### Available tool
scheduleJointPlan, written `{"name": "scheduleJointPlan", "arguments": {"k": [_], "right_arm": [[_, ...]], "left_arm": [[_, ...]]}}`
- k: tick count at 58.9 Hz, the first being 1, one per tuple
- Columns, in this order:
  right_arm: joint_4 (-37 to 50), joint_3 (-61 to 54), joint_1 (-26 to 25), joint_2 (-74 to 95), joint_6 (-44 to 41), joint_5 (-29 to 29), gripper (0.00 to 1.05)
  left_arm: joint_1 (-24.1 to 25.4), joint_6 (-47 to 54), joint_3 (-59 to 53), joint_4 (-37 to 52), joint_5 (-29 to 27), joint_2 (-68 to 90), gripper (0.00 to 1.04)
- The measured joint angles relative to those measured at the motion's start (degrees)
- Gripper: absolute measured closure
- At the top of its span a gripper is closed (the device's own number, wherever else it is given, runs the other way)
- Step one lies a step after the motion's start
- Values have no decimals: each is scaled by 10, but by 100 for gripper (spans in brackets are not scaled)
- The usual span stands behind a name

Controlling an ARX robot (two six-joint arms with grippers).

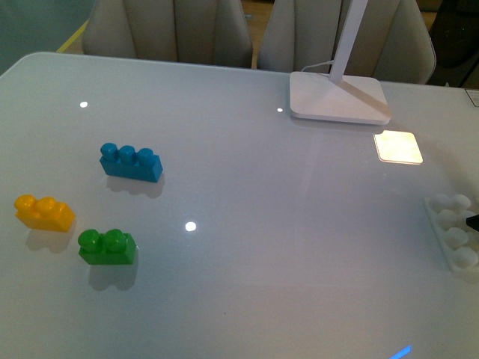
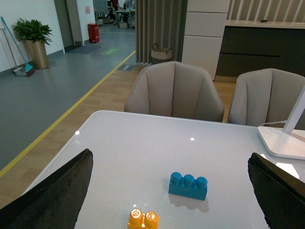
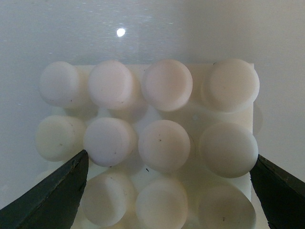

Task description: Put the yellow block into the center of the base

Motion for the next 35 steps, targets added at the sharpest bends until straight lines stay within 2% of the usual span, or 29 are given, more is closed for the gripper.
{"name": "scheduleJointPlan", "arguments": {"k": [17, 35], "right_arm": [[67, -46, 88, -4, 76, 21, 9], [133, -73, 184, 0, 192, 71, 9]], "left_arm": [[0, 0, 0, 0, 0, 0, 7], [0, 0, 0, 0, 0, 0, 7]]}}
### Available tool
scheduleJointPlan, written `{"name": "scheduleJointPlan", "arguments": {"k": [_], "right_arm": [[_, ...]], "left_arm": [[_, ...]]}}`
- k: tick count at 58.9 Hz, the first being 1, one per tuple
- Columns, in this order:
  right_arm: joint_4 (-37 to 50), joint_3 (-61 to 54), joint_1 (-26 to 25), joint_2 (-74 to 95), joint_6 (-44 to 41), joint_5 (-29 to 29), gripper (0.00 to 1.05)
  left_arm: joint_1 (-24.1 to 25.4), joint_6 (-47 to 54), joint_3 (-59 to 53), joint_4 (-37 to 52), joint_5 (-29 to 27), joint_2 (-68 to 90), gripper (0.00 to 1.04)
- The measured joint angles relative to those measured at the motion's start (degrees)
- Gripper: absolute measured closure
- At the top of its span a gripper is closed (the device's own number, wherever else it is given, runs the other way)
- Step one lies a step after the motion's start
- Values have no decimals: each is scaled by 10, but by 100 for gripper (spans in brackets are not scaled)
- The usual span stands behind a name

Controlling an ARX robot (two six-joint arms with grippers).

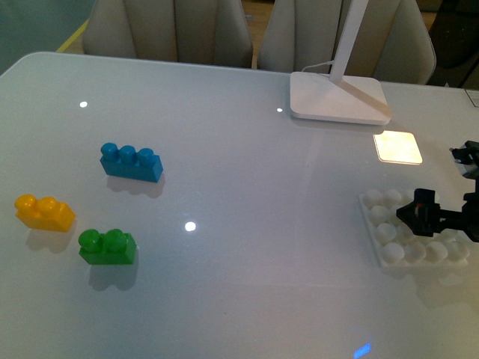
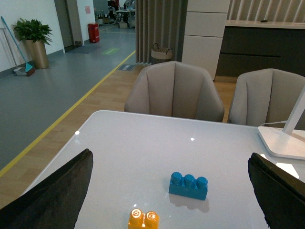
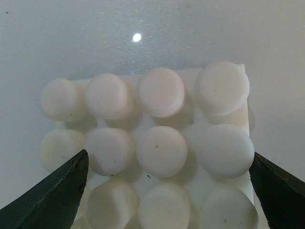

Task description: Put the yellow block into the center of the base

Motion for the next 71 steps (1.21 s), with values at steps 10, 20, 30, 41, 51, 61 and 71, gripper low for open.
{"name": "scheduleJointPlan", "arguments": {"k": [10, 20, 30, 41, 51, 61, 71], "right_arm": [[17, -3, 49, 4, 57, 22, 9], [29, -3, 93, 7, 115, 48, 9], [45, -16, 120, 8, 157, 62, 9], [89, -41, 128, 17, 173, 76, 9], [129, -56, 141, 30, 202, 104, 9], [141, -59, 169, 37, 230, 146, 9], [127, -47, 190, 37, 246, 177, 9]], "left_arm": [[0, 0, 0, 0, 0, 0, 7], [0, 0, 0, 0, 0, 0, 7], [0, 0, 0, 0, 0, 0, 7], [0, 0, 0, 0, 0, 0, 7], [0, 0, 0, 0, 0, 0, 7], [0, 0, 0, 0, 0, 0, 7], [0, 0, 0, 0, 0, 0, 7]]}}
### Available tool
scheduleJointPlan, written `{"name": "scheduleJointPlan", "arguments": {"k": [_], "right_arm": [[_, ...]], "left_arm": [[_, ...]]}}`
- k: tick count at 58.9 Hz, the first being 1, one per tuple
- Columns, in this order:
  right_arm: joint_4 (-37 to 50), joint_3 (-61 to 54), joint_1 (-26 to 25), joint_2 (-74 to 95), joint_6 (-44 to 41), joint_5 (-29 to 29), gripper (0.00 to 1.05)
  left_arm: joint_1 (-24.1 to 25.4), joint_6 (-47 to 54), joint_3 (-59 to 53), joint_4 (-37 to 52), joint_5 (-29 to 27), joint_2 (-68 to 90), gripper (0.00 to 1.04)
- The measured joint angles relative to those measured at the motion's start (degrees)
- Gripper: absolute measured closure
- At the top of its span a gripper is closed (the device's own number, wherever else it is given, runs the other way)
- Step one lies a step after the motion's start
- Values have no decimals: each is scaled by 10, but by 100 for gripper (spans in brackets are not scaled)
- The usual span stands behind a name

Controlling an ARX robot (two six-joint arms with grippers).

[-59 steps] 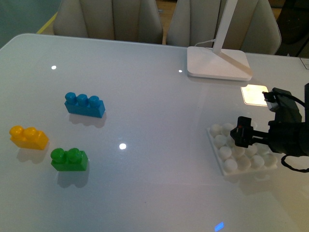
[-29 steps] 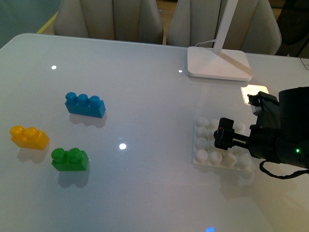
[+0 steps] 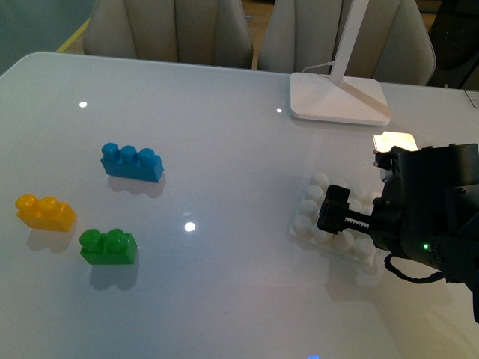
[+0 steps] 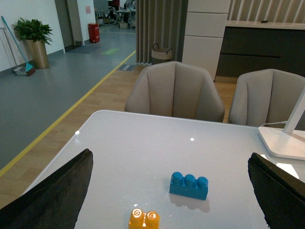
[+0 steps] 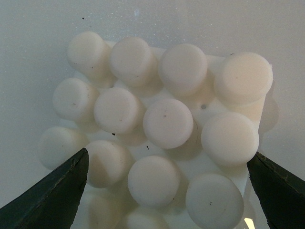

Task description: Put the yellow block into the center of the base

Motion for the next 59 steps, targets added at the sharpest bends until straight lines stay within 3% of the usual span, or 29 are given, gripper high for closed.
{"name": "scheduleJointPlan", "arguments": {"k": [24, 34, 59], "right_arm": [[-82, 76, 48, 3, 4, 6, 9], [-114, 110, 89, 9, -35, -17, 9], [-134, 137, 155, 16, -39, -20, 9]], "left_arm": [[0, 0, 0, 0, 0, 0, 7], [0, 0, 0, 0, 0, 0, 7], [0, 0, 0, 0, 0, 0, 7]]}}
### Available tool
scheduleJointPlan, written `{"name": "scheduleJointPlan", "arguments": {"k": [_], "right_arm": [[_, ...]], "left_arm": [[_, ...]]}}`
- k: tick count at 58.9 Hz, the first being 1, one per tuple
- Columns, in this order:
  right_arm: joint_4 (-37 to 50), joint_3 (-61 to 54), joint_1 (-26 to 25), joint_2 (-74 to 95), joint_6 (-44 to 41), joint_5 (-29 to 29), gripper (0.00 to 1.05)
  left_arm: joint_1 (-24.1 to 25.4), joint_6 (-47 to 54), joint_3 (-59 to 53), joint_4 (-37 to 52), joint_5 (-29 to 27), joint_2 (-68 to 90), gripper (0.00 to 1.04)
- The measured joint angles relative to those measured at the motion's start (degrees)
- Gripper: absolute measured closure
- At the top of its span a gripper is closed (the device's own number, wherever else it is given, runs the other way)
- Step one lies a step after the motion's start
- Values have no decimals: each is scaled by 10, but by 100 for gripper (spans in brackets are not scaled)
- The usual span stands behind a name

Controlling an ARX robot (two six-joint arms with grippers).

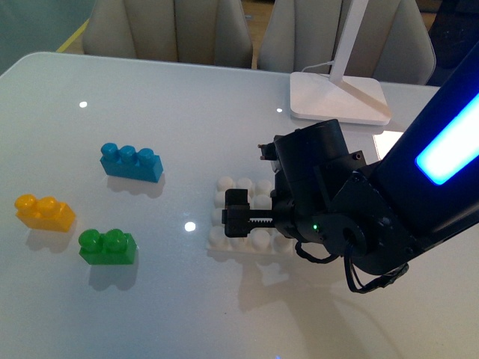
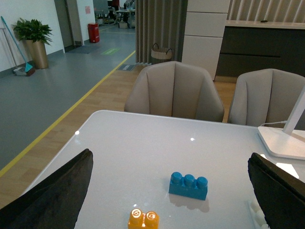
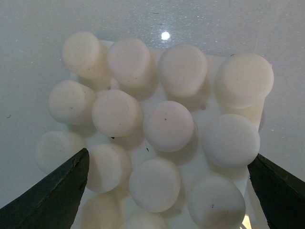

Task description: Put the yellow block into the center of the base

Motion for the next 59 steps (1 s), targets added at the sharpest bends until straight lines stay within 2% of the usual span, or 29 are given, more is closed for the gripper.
{"name": "scheduleJointPlan", "arguments": {"k": [38, 59], "right_arm": [[-18, 35, 48, 9, 26, 10, 9], [-6, 12, 37, -9, 36, -28, 9]], "left_arm": [[0, 0, 0, 0, 0, 0, 7], [0, 0, 0, 0, 0, 0, 7]]}}
